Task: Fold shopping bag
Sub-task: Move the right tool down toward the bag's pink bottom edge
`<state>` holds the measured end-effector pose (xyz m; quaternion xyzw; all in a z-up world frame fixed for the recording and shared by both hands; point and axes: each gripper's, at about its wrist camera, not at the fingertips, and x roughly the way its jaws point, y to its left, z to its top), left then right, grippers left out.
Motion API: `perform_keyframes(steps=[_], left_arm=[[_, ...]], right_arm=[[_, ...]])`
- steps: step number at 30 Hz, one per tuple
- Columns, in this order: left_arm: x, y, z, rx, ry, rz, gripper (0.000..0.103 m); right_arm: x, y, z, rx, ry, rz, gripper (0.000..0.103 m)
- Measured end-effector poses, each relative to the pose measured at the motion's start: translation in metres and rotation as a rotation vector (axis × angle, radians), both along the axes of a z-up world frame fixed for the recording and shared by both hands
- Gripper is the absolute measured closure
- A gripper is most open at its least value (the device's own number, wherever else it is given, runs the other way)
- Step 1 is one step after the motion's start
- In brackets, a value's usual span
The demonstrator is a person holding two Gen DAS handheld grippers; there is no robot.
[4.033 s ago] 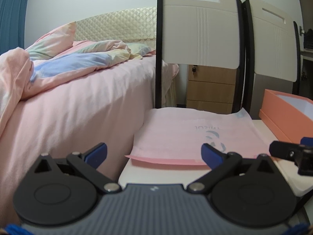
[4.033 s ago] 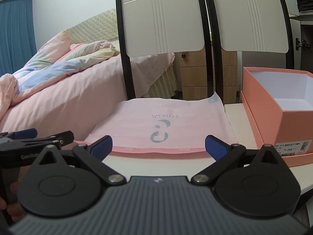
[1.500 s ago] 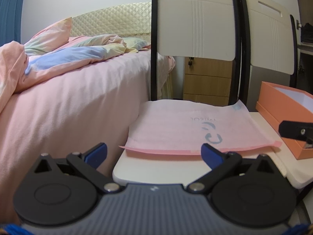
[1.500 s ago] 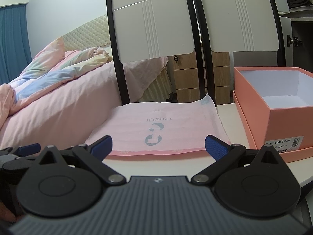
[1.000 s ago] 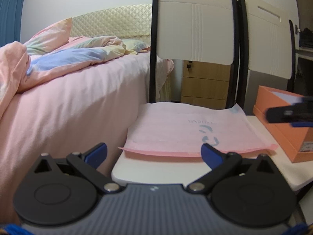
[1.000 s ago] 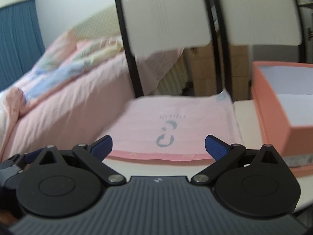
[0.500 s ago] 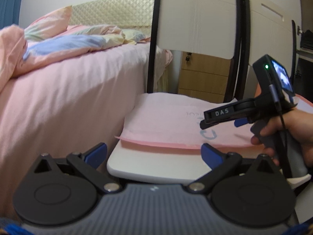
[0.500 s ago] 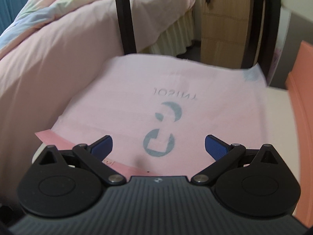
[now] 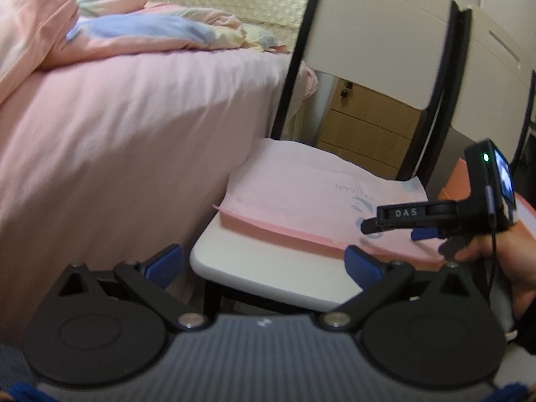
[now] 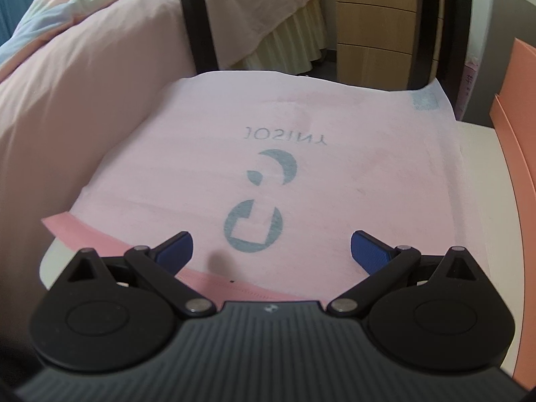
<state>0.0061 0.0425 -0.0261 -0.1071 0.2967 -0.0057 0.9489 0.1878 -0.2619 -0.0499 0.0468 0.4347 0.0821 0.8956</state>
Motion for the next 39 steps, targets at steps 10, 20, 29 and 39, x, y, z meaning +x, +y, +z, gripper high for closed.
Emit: perform_keyframes(steps=[10,20,29,39], left_arm=[[0.001,0.003,-0.001,0.005,-0.001,0.037,0.0],[-0.011,-0.028,0.003,0.121,-0.059,-0.107,0.0],[-0.02,-0.052,-0.002,0.203,-0.098,-0.237,0.0],[-0.023,-0.068,-0.005,0.277,-0.141,-0.312,0.0]], right_arm=[[0.001,0.004,-0.005,0.002,0.005,0.047,0.0],[-0.011,0.019,-0.007,-0.079,0.004,0.156,0.0],[-0.05,0.005,0.001,-0.017,0.028,0.238,0.0],[-0.086,-0.018,0.008,0.088,0.054,0.341,0.0]])
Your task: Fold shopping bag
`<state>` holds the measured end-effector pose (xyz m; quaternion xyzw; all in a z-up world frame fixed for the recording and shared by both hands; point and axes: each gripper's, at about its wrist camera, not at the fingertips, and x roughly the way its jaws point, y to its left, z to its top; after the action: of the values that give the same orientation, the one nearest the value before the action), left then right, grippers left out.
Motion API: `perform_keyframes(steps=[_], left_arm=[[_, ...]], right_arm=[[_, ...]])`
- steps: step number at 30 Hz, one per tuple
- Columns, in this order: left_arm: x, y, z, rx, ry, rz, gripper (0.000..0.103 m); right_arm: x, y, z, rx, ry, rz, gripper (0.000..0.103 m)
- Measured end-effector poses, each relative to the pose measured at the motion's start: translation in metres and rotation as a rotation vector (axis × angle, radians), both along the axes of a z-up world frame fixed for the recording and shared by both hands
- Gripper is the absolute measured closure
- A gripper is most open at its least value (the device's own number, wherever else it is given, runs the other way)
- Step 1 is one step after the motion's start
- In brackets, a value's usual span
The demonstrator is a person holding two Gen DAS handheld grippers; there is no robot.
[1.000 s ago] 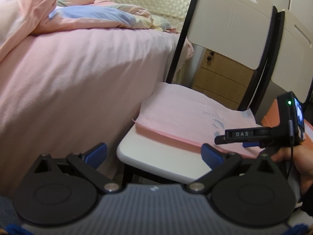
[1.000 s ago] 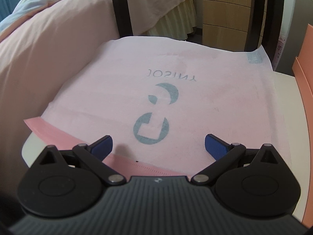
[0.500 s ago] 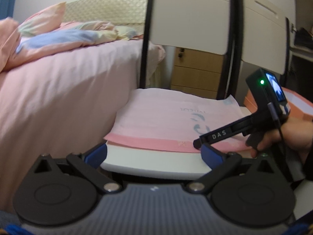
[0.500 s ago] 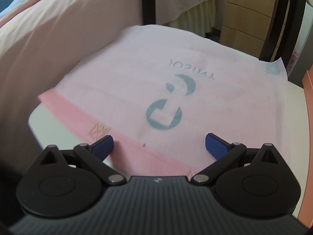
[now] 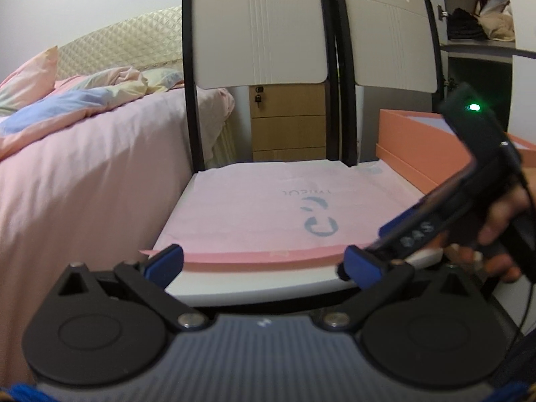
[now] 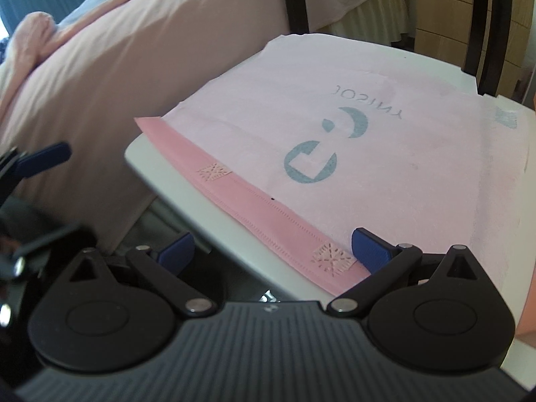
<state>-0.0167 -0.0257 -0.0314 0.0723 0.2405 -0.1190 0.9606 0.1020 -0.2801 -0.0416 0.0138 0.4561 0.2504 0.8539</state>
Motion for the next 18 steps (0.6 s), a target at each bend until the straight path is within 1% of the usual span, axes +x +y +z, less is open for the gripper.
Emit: perform_keyframes(steps=[3,5,6,8,9,10,11,15,16,18], left_arm=[[0.003,0.0,0.002,0.017,0.026,-0.019,0.0],[0.008,-0.004,0.003,0.066,0.079,-0.048,0.0],[0.011,-0.004,0.004,0.072,0.097,-0.054,0.0],[0.018,-0.008,0.005,0.085,0.129,-0.082,0.0],[0.02,-0.013,0.006,0.112,0.135,-0.115,0.0],[0.021,-0.021,0.006,0.154,0.13,-0.152,0.0],[0.021,-0.03,0.006,0.214,0.116,-0.197,0.0],[0.022,-0.067,-0.004,0.494,0.019,-0.403,0.0],[0.023,-0.072,-0.009,0.538,0.008,-0.441,0.0],[0.031,-0.081,-0.021,0.609,0.025,-0.478,0.002]], right_arm=[[-0.006,-0.007,0.003,0.001,0.004,0.028,0.0],[-0.012,-0.017,0.005,0.025,0.008,0.027,0.001],[-0.016,-0.022,0.006,0.038,0.009,0.025,0.002],[-0.023,-0.032,0.011,0.053,-0.011,0.003,0.002],[-0.026,-0.036,0.015,0.059,-0.032,-0.007,0.002],[-0.03,-0.038,0.019,0.065,-0.062,-0.019,0.002],[-0.034,-0.04,0.024,0.07,-0.092,-0.032,0.002],[-0.043,-0.052,0.044,0.059,-0.218,-0.092,0.002],[-0.043,-0.057,0.048,0.076,-0.23,-0.116,0.002],[-0.043,-0.066,0.052,0.106,-0.244,-0.16,0.002]])
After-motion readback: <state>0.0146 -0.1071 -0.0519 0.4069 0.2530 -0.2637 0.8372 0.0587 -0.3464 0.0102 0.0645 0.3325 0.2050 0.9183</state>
